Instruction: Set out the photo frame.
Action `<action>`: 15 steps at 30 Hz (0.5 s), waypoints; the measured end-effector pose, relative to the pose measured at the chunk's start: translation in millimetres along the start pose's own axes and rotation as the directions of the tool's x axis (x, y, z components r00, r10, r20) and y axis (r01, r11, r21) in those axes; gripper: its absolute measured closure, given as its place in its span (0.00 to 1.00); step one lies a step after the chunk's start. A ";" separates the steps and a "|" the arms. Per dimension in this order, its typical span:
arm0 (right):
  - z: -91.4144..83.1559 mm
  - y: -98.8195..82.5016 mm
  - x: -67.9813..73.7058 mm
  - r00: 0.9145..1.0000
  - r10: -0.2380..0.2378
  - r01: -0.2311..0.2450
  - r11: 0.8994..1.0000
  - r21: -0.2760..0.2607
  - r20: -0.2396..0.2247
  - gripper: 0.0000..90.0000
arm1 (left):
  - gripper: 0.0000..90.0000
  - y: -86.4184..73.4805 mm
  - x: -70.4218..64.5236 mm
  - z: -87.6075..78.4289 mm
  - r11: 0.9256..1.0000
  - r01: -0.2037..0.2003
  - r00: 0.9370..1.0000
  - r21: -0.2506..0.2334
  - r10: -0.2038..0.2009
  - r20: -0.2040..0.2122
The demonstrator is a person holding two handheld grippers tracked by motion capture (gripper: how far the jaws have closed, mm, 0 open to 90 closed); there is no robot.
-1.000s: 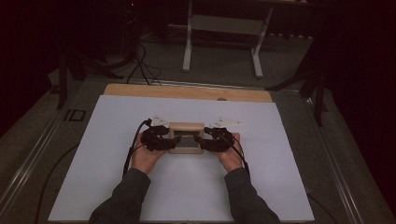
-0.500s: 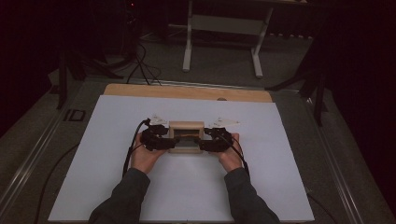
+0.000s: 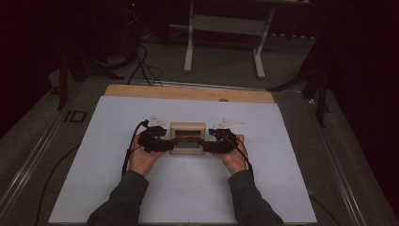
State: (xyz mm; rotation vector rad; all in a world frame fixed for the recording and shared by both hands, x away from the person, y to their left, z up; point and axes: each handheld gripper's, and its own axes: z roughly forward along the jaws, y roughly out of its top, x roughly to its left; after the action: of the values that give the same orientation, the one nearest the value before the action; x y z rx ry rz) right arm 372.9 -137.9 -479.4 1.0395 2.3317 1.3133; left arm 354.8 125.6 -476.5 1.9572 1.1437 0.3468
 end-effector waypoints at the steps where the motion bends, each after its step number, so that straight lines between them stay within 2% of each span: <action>1: -3.0 0.1 -0.4 1.000 0.000 0.000 1.000 -0.003 0.004 0.38 | 0.37 -1.2 1.8 -4.0 1.000 0.004 1.000 -0.005 -0.004 -0.005; 10: -19.3 -2.6 -3.6 1.000 -0.004 0.004 1.000 0.003 0.027 0.37 | 0.38 -13.6 13.6 -32.9 0.999 0.019 0.999 -0.038 -0.020 -0.036; 13: -28.0 -7.2 -7.4 0.999 0.003 -0.004 1.000 0.005 0.039 0.37 | 0.38 -24.1 19.4 -43.6 0.999 0.024 0.998 -0.040 -0.026 -0.061; 15: -34.6 -12.4 -10.6 0.998 0.006 -0.007 1.000 0.019 0.057 0.35 | 0.38 -33.0 24.5 -50.2 0.999 0.023 0.996 -0.025 -0.025 -0.088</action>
State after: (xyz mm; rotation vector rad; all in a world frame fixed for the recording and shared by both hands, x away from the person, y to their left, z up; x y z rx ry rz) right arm 356.0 -171.3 -471.7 1.0763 2.3058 1.2493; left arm 319.1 179.7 -474.4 1.9222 1.2135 0.4363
